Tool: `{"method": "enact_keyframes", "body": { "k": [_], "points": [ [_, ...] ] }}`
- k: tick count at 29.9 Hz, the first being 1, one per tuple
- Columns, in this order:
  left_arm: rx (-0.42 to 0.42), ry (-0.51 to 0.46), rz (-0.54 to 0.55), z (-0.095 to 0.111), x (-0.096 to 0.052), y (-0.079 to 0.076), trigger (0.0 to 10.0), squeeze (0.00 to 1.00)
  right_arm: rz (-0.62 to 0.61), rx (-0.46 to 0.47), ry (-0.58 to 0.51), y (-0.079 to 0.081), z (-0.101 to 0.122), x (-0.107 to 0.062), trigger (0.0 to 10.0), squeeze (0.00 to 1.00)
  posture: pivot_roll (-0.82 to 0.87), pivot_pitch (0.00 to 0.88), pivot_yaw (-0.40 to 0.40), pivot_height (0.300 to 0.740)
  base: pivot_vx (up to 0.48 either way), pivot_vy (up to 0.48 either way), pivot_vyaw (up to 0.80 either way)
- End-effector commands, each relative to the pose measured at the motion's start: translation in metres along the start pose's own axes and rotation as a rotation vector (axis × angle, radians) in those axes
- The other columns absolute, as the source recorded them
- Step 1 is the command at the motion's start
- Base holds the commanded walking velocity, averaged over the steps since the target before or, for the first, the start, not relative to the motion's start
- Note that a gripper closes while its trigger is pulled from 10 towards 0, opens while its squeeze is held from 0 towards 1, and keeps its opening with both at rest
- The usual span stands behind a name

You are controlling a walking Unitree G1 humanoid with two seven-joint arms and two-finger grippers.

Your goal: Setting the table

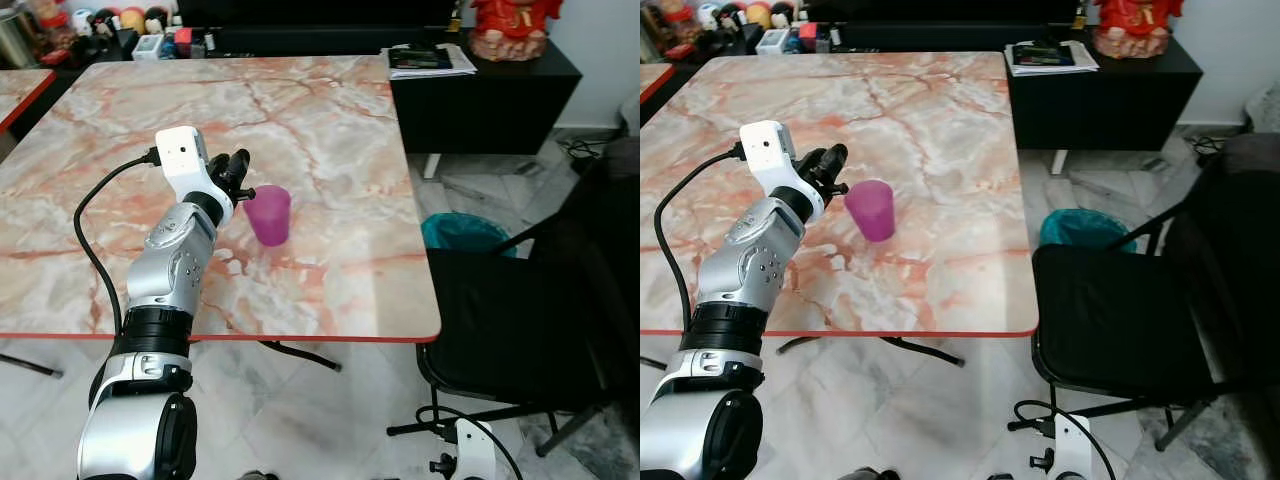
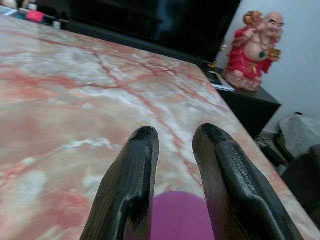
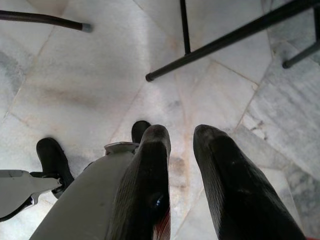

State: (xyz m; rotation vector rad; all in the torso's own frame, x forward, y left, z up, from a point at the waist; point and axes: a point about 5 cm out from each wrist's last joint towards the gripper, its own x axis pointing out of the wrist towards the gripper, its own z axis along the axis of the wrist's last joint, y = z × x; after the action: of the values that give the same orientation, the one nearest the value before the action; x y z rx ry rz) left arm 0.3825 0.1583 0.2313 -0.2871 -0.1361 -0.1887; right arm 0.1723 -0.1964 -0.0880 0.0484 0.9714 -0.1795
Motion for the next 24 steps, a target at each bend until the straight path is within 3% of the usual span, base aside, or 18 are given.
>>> {"method": "enact_keyframes", "body": {
  "k": [1, 5, 17, 21, 24],
  "points": [
    [0.012, -0.026, 0.001, 0.0055, -0.0017, 0.0008, 10.0, 0.0, 0.005, 0.001, 0.019, 0.0006, -0.0077, -0.0013, 10.0, 0.0, -0.01, 0.117, 0.016, 0.74, 0.0, 0.0, -0.65],
    [0.024, -0.025, -0.008, 0.0055, -0.0011, -0.0021, 10.0, 0.0, 0.004, 0.002, 0.017, -0.0001, -0.008, -0.0015, 10.0, 0.0, -0.01, 0.114, 0.015, 0.74, 0.0, 0.0, -0.64],
    [0.107, -0.05, -0.009, 0.0127, -0.0014, -0.0032, 10.0, 0.0, -0.004, 0.011, -0.009, -0.0077, 0.0001, -0.0005, 10.0, 0.0, -0.01, 0.098, 0.012, 0.74, 0.0, 0.0, 0.0],
    [0.107, -0.052, -0.012, 0.0125, -0.0017, -0.0044, 10.0, 0.0, -0.002, 0.012, -0.003, -0.0062, 0.0002, -0.0002, 10.0, 0.0, -0.01, 0.095, 0.011, 0.74, 0.245, 0.0, 0.0],
    [0.106, -0.057, -0.014, 0.0137, -0.0012, -0.0064, 10.0, 0.0, 0.006, 0.011, -0.001, -0.0019, 0.0007, 0.0001, 10.0, 0.0, -0.01, 0.093, 0.01, 0.74, 0.244, 0.0, -0.78]
  ]
}}
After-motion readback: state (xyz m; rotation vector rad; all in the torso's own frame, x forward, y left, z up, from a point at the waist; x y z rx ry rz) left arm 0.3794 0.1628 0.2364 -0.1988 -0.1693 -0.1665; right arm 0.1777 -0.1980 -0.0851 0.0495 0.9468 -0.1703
